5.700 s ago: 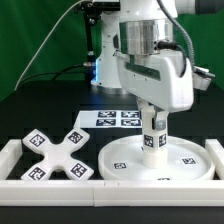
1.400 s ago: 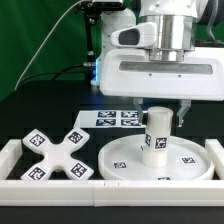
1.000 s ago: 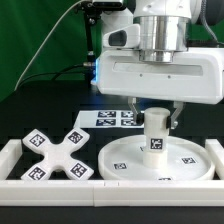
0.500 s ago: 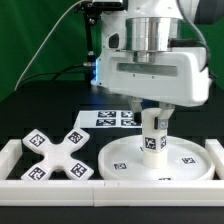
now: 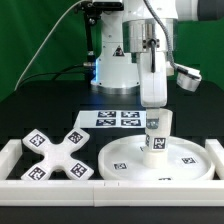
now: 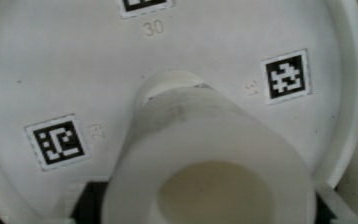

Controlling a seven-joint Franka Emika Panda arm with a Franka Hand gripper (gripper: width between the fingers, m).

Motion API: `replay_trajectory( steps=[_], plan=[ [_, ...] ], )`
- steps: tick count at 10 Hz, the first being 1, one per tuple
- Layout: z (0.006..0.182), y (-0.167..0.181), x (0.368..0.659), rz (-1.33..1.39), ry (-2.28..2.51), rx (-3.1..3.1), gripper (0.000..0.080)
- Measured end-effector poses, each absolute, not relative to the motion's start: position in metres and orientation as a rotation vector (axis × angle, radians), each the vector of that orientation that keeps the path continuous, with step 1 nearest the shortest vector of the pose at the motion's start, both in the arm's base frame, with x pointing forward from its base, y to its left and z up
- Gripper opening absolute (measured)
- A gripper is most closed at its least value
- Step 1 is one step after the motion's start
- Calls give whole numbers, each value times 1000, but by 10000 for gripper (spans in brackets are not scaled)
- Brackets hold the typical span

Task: Assemble round table

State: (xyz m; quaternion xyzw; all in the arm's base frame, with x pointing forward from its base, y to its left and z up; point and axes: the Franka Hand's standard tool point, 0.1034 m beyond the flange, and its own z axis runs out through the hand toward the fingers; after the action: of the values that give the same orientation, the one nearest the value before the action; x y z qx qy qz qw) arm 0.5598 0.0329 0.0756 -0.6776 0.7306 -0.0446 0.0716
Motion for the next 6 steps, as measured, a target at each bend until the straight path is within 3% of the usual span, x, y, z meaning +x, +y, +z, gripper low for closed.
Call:
replay_trajectory(
  steps=[1,2,3,6],
  plan=[
    [76,33,560,-137,2172,-2065,404],
    [76,34,558,-115,1970,-2294,579],
    [80,33,562,-117,1827,-2400,628],
    [80,33,559,-140,1441,-2664,645]
  ],
)
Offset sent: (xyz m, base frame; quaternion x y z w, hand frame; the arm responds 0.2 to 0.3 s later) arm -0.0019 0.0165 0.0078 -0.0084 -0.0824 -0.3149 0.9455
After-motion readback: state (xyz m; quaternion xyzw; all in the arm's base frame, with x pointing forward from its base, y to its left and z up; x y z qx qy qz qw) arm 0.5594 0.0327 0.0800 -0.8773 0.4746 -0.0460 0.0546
